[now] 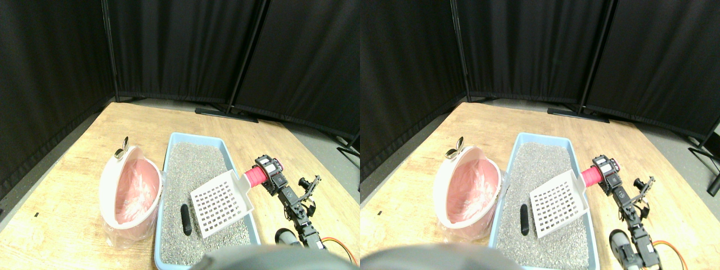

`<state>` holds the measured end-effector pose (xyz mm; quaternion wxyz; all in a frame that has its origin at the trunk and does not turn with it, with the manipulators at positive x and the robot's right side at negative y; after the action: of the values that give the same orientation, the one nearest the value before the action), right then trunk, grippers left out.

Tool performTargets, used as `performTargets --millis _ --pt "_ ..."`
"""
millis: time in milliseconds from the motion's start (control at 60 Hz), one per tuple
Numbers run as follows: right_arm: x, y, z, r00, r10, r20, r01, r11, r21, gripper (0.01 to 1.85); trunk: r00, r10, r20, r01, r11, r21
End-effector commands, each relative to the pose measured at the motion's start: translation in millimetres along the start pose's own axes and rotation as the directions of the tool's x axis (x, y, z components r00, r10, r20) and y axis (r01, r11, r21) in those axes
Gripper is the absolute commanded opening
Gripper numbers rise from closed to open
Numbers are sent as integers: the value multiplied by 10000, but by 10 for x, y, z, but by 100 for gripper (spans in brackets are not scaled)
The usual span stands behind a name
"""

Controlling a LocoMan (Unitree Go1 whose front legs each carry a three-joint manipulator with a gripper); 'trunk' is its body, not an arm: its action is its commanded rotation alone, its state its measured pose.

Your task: Scoop (unimanual)

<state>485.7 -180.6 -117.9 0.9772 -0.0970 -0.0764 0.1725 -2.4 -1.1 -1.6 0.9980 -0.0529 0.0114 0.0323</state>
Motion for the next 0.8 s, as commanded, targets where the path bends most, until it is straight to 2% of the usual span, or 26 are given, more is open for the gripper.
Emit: performTargets --millis 17,133,283,500,650,800 --pt "35 3 146 9984 229 519 -197 9979 -612 5 9996 249 -136 -250 9996 -126" --pt "63 9 215 9989 282 373 -234 9921 -1231 5 9994 331 -121 -333 9992 -203" --pt "121 27 309 9989 407 246 -324 9611 -2741 5 9988 473 -108 -476 9983 -333" --pt "173 25 331 9988 378 326 -260 9511 -3077 5 9978 661 -108 -665 9967 -454" --pt "221 54 345 9979 389 509 -172 9277 -3729 5 9968 785 -122 -790 9953 -554" --pt "245 112 335 9938 830 743 -468 9164 -3976 5 9962 870 -107 -875 9944 -597"
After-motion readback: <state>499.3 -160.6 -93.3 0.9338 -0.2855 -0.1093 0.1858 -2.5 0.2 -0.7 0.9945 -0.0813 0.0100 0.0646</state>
